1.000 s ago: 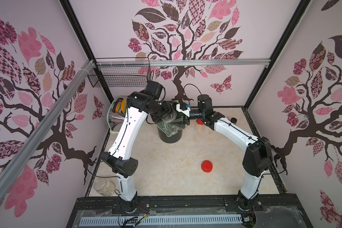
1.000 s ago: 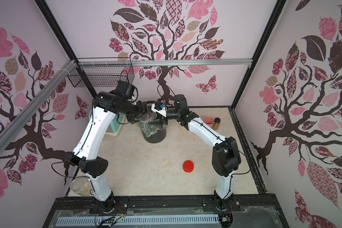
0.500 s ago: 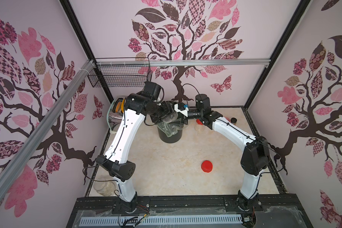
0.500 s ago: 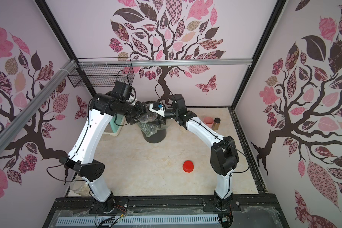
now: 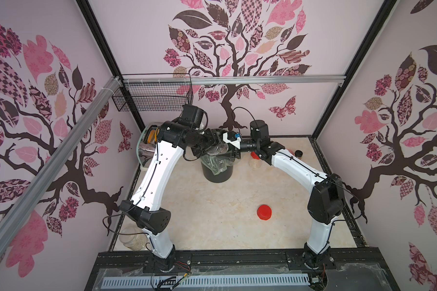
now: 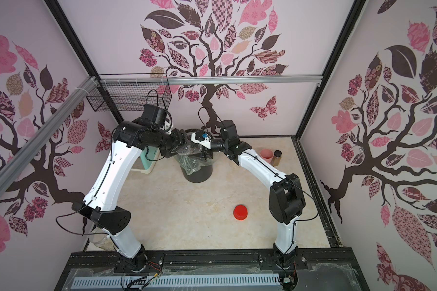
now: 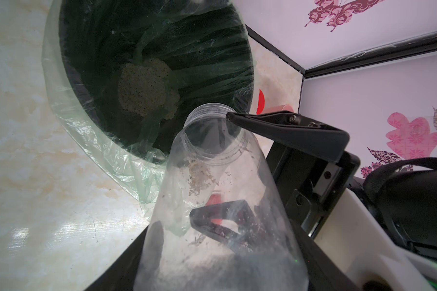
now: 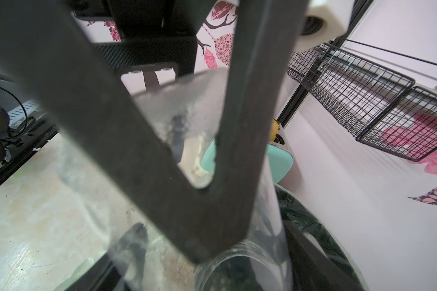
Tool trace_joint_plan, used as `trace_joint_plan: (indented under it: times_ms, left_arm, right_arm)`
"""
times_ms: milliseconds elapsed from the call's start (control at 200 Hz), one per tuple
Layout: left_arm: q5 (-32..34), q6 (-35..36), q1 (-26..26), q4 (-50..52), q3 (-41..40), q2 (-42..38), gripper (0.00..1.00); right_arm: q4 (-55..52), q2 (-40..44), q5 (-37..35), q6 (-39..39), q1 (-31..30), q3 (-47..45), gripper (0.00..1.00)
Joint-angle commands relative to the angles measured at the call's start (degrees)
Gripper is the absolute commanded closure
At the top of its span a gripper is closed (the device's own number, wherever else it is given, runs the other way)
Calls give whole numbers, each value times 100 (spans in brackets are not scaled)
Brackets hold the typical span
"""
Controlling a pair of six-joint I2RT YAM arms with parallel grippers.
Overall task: Empty expired oatmeal from jars
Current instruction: Pour the expired oatmeal into the trash bin.
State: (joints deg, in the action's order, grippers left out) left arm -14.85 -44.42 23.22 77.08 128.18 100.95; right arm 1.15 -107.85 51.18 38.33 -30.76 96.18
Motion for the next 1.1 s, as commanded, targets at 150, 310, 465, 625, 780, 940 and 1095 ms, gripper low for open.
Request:
trace_joint_plan:
  times_ms: [150,310,465,625,780,940,1095]
  left_arm:
    - [-518,526,39,-932,-152,-112,95]
    - [-614,615,38,-1214,-248,-147,79]
    - [-816,687,38,-1456,-268,-124,55]
    - [-885,802,35,-1642,-330,-160,33]
    - [-937,773,40,-2100,-663,-319,15]
    - [-923,823,42,-2279,-776,-395,2]
    - [-825,869,42,-2580,-1001,-593,2]
  right_arm:
    - [-45,15,188,-336,-80,253,56]
    - [-75,-6,185,-360,-79,307,67]
    - [-45,-15,161,-428,-86,305,77]
    - [74,-75,68,-621,-79,339,82]
    - [63,-87,59,-682,-82,351,85]
    - [83,-104,28,-721,-86,340,86]
    - [165,-130,-21,-863,-83,352,87]
